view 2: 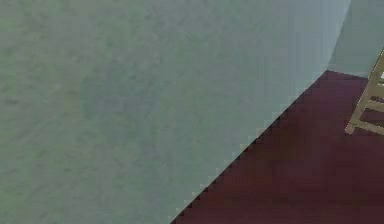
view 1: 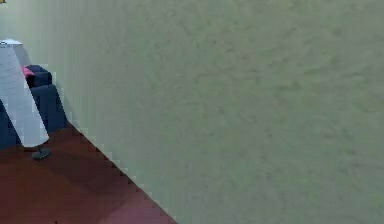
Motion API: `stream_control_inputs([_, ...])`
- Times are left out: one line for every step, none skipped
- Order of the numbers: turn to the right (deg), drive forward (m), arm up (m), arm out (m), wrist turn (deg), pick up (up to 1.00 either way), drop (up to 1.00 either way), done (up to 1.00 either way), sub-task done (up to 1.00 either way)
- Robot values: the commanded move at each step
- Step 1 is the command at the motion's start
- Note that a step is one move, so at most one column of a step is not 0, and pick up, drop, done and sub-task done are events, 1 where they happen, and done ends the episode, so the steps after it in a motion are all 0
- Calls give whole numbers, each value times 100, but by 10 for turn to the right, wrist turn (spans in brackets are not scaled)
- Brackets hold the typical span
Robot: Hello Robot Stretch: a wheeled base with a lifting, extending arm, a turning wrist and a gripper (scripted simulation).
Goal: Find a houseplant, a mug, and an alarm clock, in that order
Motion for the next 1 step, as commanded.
stream_control_inputs([420, 0, 0, 0, 0, 0, 0, 0, 0])
